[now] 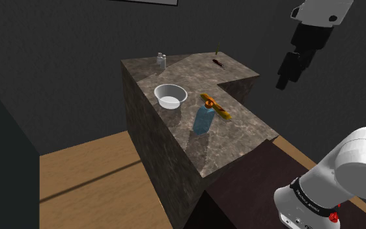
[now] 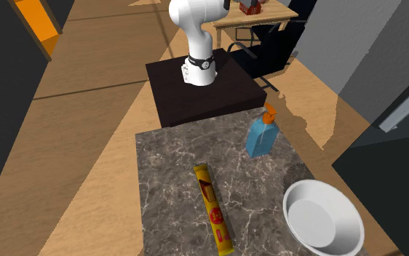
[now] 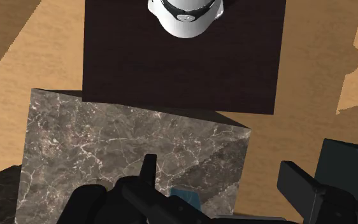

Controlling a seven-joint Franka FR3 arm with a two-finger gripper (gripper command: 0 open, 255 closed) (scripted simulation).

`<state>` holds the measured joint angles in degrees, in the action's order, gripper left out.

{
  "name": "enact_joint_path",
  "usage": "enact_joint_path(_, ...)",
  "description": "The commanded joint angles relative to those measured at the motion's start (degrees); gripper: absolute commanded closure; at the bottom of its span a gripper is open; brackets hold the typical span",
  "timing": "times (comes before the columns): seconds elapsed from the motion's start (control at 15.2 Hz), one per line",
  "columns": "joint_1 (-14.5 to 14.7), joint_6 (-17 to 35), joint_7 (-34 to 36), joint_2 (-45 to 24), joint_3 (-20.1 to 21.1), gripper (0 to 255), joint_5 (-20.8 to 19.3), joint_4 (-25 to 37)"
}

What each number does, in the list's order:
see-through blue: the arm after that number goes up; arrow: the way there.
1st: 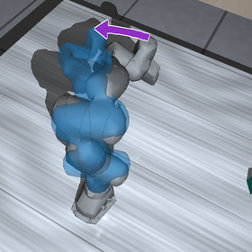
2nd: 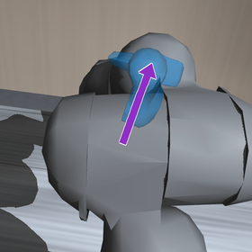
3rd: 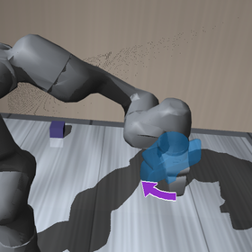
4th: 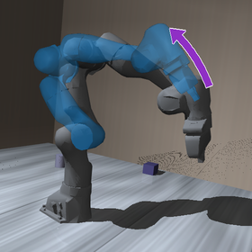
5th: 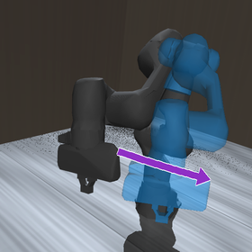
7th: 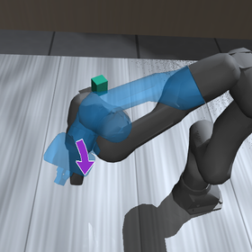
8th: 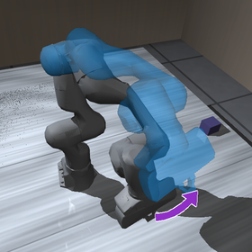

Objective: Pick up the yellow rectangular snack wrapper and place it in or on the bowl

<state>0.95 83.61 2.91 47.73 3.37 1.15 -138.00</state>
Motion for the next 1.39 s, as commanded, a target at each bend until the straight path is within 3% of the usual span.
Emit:
enact_joint_path(0.0,0.0,0.0,0.0,0.0,0.0,0,0.0,0.0)
enact_joint_path(0.66,-2.81,19.57,-5.05,-13.58,-5.38,0,-3.53,-4.77)
enact_joint_path(1.32,-4.82,37.09,-10.23,-33.47,-10.27,0,-4.07,-1.2)
